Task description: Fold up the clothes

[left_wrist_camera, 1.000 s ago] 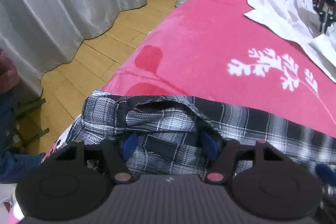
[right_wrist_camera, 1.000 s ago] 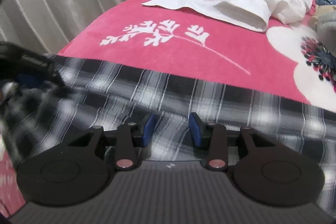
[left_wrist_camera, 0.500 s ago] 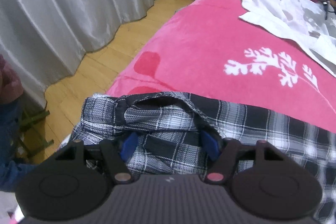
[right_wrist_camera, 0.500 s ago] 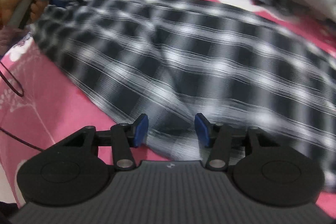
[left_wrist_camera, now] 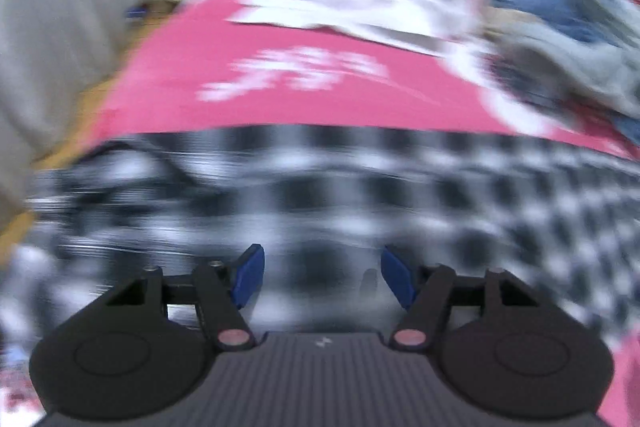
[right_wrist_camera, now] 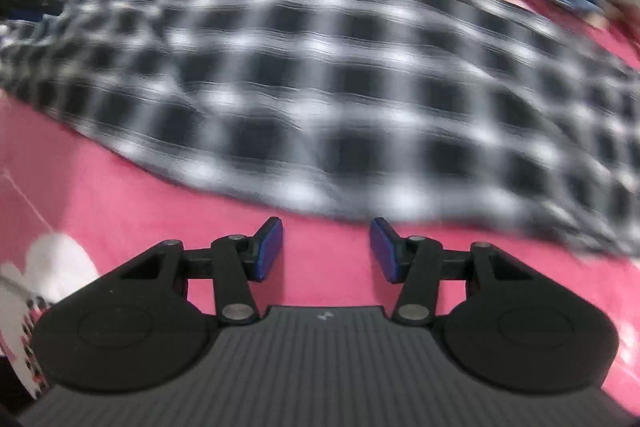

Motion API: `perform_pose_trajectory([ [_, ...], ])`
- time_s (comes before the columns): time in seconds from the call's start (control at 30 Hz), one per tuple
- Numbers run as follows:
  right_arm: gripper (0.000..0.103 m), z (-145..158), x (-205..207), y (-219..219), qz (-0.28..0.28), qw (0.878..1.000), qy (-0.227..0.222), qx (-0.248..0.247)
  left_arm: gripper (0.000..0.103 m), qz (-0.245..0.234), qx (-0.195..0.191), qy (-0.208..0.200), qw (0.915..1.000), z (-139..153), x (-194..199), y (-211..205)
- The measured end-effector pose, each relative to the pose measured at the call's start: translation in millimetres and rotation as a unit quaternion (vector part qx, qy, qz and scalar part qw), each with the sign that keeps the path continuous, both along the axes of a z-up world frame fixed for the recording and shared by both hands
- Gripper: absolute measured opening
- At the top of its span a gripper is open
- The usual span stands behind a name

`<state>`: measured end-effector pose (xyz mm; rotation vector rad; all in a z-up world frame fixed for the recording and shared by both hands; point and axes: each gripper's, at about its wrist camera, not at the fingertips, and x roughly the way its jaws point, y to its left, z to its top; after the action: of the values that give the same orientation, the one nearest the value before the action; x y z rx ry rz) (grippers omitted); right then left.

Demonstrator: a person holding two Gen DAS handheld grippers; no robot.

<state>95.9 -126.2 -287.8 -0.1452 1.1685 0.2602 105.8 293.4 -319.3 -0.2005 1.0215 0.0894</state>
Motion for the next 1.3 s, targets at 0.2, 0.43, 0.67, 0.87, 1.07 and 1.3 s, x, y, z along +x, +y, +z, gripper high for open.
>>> perform_pose_trajectory([
  [0.2,0.047,22.3,33.6,-28.5,-0.026,0.996,-0.083,0.010,0.066,-0.152,-0.054,0.004,0.9868,-16.3,-0.1,-95.5],
  [0.43,0.047,-21.4,18.3,-118.0,-0.011,0.997,-0.051,-0.049,0.064,-0.171,-0.006,0.043,0.9843,-35.5,-8.9,-142.9],
  [0.67,0.045,13.4,-3.4,-209.4,-0.030,0.997,-0.023,-0.067,0.064,-0.140,0.023,0.050,0.9886,-10.7,-5.2,-155.6],
  [0.87,0.040,9.0,64.9,-175.2,0.119,0.986,-0.116,-0.013,0.064,-0.144,0.052,0.069,0.9858,-14.4,1.8,-188.8],
  [1.07,0.033,-23.1,92.1,-234.4,0.133,0.985,-0.094,-0.055,0.064,-0.135,0.075,0.088,0.9841,-28.7,-0.5,-192.7],
  [1.3,0.028,6.9,104.4,-289.6,0.101,0.985,-0.100,-0.094,0.065,-0.111,0.081,0.098,0.9857,-31.8,2.6,-192.2],
])
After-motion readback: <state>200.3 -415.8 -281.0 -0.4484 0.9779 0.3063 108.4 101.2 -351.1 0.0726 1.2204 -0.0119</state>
